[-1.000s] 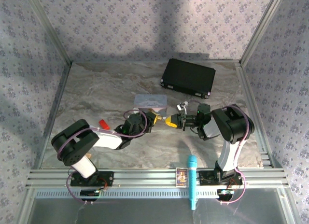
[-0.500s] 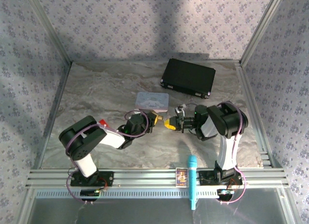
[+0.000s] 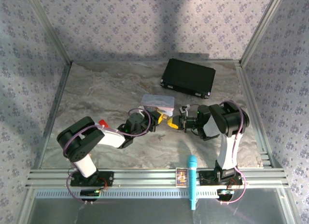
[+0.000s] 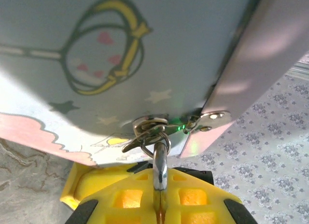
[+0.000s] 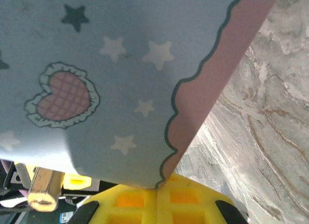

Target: Unlock the padlock with the key

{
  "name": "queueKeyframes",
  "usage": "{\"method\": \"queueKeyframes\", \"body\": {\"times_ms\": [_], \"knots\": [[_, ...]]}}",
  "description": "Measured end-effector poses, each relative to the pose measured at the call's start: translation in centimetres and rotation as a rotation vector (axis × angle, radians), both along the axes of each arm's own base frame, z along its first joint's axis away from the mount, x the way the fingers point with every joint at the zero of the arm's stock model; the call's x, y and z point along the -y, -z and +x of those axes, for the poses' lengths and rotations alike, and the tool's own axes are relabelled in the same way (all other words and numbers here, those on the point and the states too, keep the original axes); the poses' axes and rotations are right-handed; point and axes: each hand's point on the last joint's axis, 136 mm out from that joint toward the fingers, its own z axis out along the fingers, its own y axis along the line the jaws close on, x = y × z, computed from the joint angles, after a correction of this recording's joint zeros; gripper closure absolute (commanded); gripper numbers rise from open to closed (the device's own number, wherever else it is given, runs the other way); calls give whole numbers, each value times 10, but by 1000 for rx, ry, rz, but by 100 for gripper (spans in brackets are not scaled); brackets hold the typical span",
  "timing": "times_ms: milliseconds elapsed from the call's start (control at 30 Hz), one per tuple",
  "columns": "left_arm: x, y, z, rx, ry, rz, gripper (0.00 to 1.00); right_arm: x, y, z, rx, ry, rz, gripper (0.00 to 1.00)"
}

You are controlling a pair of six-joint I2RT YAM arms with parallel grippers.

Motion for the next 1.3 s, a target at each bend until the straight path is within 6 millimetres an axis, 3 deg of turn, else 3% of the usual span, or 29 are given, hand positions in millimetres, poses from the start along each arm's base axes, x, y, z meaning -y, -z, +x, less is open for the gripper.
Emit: {"method": "queueKeyframes", "body": {"times_ms": [233,467,567,800,933,1167,1300], "knots": [[-4,26,-2,-27,57,198,100,0,0,-13,39,-14,-103,100],[-15,44,-14,-53,114,386,92,-7,-22,-20,185,-23,-327,99],[-22,56,-21,-80,130,446,90,-3,-7,-25,166,-23,-454,92],[-29,69,-27,-102,143,491,85,-1,30,-59,140,-90,-715,79],[-33,75,-31,-109,148,507,81,0,30,-69,192,-92,-819,51],[-52,82,-43,-125,138,535,66,-10,17,-76,300,-94,-943,46],[-67,72,-49,-112,112,542,65,-17,14,-80,339,-91,-1002,45]]}}
